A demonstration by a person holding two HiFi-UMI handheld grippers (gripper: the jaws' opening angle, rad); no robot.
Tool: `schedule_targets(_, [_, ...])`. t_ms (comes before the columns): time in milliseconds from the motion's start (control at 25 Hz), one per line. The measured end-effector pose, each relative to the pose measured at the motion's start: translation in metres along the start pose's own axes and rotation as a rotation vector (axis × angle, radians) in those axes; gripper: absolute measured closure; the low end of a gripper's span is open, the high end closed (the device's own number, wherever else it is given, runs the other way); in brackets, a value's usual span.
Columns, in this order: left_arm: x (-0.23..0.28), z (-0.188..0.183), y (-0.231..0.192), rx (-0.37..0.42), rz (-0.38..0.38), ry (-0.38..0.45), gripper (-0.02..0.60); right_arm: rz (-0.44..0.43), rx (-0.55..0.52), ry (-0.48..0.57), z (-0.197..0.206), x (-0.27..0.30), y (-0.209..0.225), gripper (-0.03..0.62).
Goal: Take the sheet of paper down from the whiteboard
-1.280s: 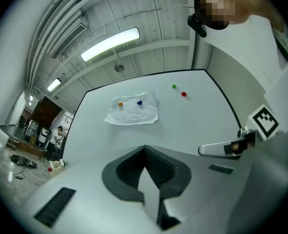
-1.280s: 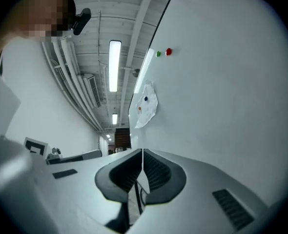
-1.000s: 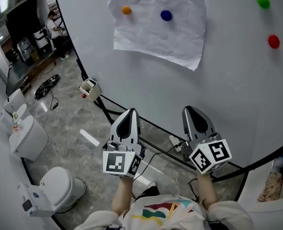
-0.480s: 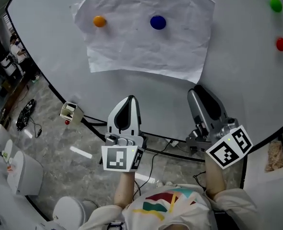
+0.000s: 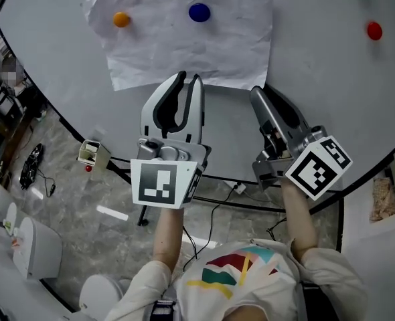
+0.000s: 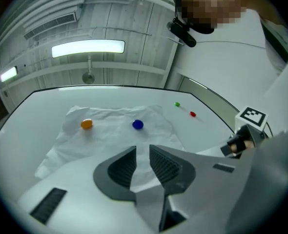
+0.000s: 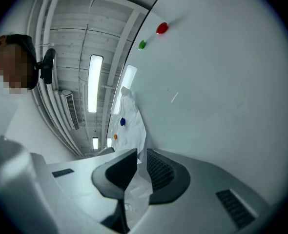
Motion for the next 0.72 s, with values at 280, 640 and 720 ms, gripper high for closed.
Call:
schedule_targets(280, [0.071,-0.036,-0.009,0.085,0.041,-0.096,0.410,0.009,-0.038,-0.010,-0.001,-0.001,-0.001,0.582])
schedule_targets(640, [0.094,-0.044,-0.006,0.171,0.007,-0.118,0.411,-0.003,-0.039,-0.010,-0.001,-0.002,0.002,0.582])
schedule_targets(720, [0.092,-0.044,-0.005,0.174,0.008,-0.112,0.413,-0.001,-0.046,-0.007,-0.001,-0.002,0.002,0.582])
Point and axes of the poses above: the fingertips, and each gripper's own axes: x forward along the fingers, y to its right, z out of its underside, the point moved 10 cm from there along -x, backward along the fingers, and after that the axes turned 11 degrees about y, right-handed, at the moved point
